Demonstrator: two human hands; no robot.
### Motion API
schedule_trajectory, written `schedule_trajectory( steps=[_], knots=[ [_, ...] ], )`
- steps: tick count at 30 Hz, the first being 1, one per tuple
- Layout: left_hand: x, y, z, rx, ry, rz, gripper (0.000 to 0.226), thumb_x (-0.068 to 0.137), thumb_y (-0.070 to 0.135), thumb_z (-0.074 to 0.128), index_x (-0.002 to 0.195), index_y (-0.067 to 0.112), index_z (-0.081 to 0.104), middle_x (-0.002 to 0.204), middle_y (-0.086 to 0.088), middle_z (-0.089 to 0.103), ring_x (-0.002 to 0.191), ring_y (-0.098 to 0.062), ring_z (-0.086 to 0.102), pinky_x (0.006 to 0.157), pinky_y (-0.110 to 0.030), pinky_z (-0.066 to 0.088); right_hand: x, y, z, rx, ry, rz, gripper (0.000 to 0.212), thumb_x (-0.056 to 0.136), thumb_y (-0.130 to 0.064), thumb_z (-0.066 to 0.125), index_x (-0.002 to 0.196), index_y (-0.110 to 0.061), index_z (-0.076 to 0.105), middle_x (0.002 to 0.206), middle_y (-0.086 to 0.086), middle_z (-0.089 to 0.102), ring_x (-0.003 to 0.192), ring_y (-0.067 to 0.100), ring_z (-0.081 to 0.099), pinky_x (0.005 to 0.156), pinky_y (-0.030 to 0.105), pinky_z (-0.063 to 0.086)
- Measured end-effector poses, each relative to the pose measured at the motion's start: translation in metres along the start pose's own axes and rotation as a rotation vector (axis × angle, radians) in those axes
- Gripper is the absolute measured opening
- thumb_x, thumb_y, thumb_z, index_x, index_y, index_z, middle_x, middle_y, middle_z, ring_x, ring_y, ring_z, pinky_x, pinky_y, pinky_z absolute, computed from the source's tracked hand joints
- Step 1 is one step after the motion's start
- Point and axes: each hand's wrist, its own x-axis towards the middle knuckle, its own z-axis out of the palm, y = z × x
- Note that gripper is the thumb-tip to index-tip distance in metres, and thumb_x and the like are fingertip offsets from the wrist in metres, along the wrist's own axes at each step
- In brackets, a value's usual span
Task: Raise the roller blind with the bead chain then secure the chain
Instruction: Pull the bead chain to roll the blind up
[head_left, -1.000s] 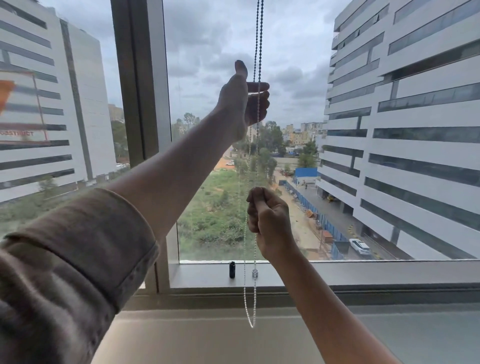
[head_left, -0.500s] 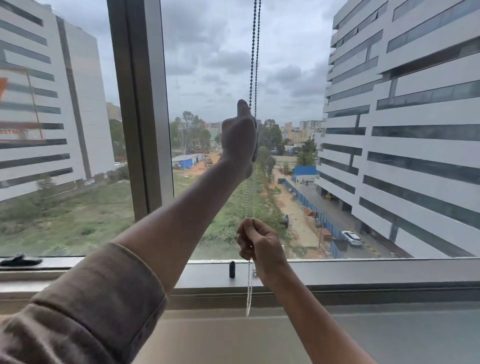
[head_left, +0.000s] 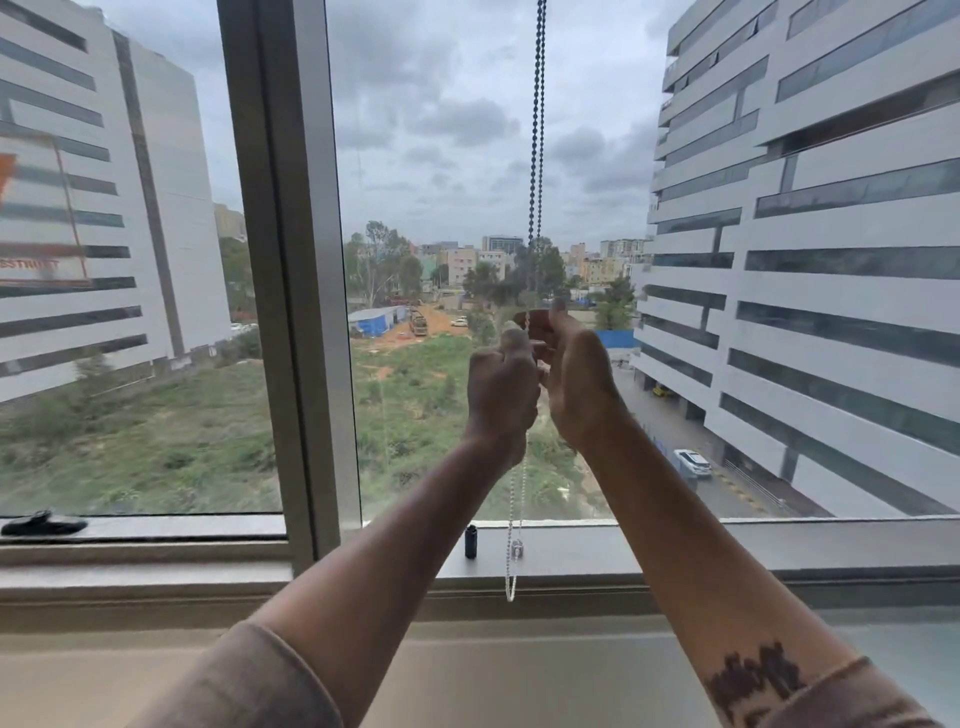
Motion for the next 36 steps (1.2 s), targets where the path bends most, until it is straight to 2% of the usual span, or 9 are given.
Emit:
schedule_trajectory(
  steps=[4, 8, 12, 17, 23, 28, 32, 34, 36],
  knots=[
    [-0.01, -0.017, 0.0, 0.038, 0.049, 0.03, 0.061, 0.11, 0.03, 0.041, 0.05, 0.021, 0.037, 0.051, -0.005, 0.031, 0.043, -0.014, 0.025, 0.051, -0.033, 0.019, 0.016, -0.046, 0.019, 0.001, -0.062, -0.032, 0.051, 0.115, -0.044, 0.034, 0.106, -0.011, 0.073, 0.086, 0.001, 0.082, 0.071, 0.017, 0.07, 0.072, 0.036, 0.049],
    [-0.017, -0.025, -0.002, 0.066, 0.044, 0.036, 0.049, 0.097, 0.042, 0.038, 0.052, 0.022, 0.037, 0.051, -0.005, 0.028, 0.047, -0.015, 0.024, 0.053, -0.039, 0.021, 0.022, -0.082, 0.036, -0.035, -0.084, -0.086, 0.048, 0.116, -0.039, 0.034, 0.112, -0.008, 0.07, 0.087, 0.004, 0.079, 0.066, 0.018, 0.065, 0.065, 0.032, 0.046],
    [-0.023, -0.043, -0.007, 0.088, 0.025, 0.024, 0.051, 0.098, 0.046, 0.037, 0.052, 0.023, 0.036, 0.051, -0.004, 0.028, 0.048, -0.015, 0.023, 0.05, -0.046, 0.024, 0.028, -0.106, 0.05, -0.041, -0.06, -0.107, 0.046, 0.116, -0.036, 0.036, 0.114, -0.005, 0.07, 0.086, 0.008, 0.077, 0.062, 0.018, 0.062, 0.06, 0.029, 0.045],
    [-0.032, -0.07, -0.016, 0.097, 0.005, -0.01, 0.054, 0.098, 0.052, 0.038, 0.052, 0.025, 0.033, 0.052, -0.004, 0.025, 0.048, -0.013, 0.019, 0.054, -0.043, 0.016, 0.033, -0.119, 0.058, -0.01, -0.039, -0.106, 0.042, 0.115, -0.032, 0.037, 0.108, -0.006, 0.07, 0.077, 0.005, 0.069, 0.057, 0.017, 0.052, 0.056, 0.028, 0.041],
    [-0.044, -0.107, -0.028, 0.12, 0.014, -0.088, 0.056, 0.098, 0.056, 0.039, 0.051, 0.026, 0.031, 0.05, -0.001, 0.025, 0.048, -0.012, 0.019, 0.052, -0.045, 0.015, 0.031, -0.109, 0.06, 0.029, 0.03, -0.123, 0.032, 0.112, -0.019, 0.043, 0.102, -0.002, 0.069, 0.06, 0.0, 0.047, 0.046, 0.012, 0.025, 0.048, 0.027, 0.017],
    [-0.055, -0.128, -0.034, 0.147, 0.013, -0.144, 0.057, 0.094, 0.063, 0.041, 0.053, 0.026, 0.031, 0.05, -0.002, 0.024, 0.048, -0.014, 0.018, 0.052, -0.043, 0.014, 0.02, -0.085, 0.05, 0.017, 0.048, -0.157, 0.034, 0.111, -0.015, 0.047, 0.081, -0.012, 0.062, 0.05, -0.007, 0.035, 0.043, 0.012, 0.021, 0.043, 0.022, 0.017],
    [-0.064, -0.14, -0.037, 0.156, 0.003, -0.222, 0.062, 0.111, 0.045, 0.041, 0.054, 0.026, 0.031, 0.052, -0.003, 0.025, 0.049, -0.014, 0.021, 0.053, -0.047, 0.017, 0.011, -0.065, 0.042, 0.0, 0.034, -0.241, 0.041, 0.111, -0.009, 0.047, 0.072, -0.015, 0.058, 0.049, -0.004, 0.032, 0.038, 0.011, 0.02, 0.042, 0.019, 0.019],
    [-0.069, -0.146, -0.039, 0.143, -0.037, -0.255, 0.064, 0.112, 0.043, 0.042, 0.051, 0.026, 0.036, 0.05, -0.003, 0.028, 0.045, -0.015, 0.025, 0.05, -0.041, 0.02, 0.007, -0.057, 0.038, -0.005, 0.03, -0.265, 0.042, 0.112, -0.01, 0.047, 0.071, -0.015, 0.057, 0.049, -0.003, 0.032, 0.038, 0.012, 0.02, 0.043, 0.018, 0.019],
    [-0.073, -0.149, -0.042, 0.113, -0.1, -0.301, 0.064, 0.109, 0.048, 0.044, 0.049, 0.025, 0.042, 0.05, -0.006, 0.033, 0.039, -0.016, 0.032, 0.045, -0.029, 0.025, 0.003, -0.05, 0.036, -0.002, 0.026, -0.284, 0.042, 0.113, -0.012, 0.047, 0.072, -0.016, 0.058, 0.047, -0.004, 0.033, 0.037, 0.012, 0.021, 0.042, 0.018, 0.02]
  ],
)
